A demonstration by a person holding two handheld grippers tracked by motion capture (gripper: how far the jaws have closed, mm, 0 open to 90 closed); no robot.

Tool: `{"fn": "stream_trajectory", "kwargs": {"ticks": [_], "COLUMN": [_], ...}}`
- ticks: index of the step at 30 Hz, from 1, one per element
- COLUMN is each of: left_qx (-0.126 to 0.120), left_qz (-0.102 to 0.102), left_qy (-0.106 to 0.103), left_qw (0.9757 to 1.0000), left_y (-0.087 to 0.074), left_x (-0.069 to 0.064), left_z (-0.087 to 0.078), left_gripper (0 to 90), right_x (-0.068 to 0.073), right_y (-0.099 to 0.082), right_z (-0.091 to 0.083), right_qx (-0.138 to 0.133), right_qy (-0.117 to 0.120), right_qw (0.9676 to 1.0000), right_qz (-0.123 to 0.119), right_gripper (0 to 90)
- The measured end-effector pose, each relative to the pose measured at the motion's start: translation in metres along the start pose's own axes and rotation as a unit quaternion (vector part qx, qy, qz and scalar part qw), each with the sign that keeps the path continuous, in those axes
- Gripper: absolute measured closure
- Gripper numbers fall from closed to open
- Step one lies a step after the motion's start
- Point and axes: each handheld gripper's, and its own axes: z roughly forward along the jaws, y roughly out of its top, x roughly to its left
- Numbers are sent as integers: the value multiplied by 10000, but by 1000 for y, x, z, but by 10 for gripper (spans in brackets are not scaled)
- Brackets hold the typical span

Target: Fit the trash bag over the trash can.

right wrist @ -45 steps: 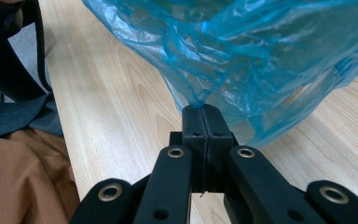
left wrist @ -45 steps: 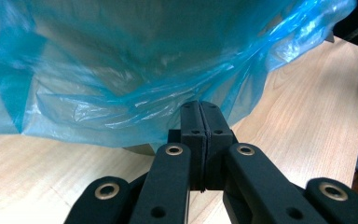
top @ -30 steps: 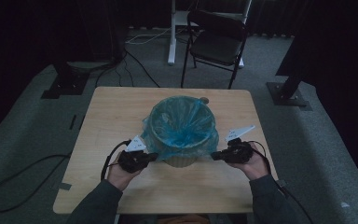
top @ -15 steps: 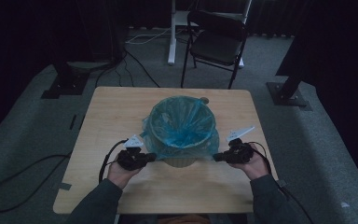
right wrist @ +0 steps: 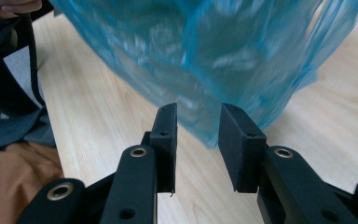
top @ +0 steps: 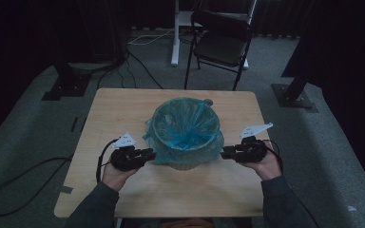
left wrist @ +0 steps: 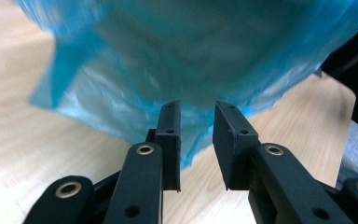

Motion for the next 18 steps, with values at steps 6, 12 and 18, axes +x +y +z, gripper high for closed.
{"fn": "stream_trajectory", "kwargs": {"ticks": [6,12,18], "left_qx": [-330,-547,-712], "left_qz": [137,203,150], "left_qy": [120,242,365], "left_qw": [9993,9980,9967], "left_y": [19,37,55], "left_x": [-2,0,6], "left_z": [-15,-23,-24], "left_gripper": [704,687,660], "right_x": [2,3,2], "right_y": [15,26,37], "right_z": [-10,-14,-16], "right_qx": [-279,-445,-584], "right_qy": [-136,-227,-280], "right_qw": [9995,9987,9979], "right_qz": [-88,-116,-97], "right_gripper": [664,654,643]}}
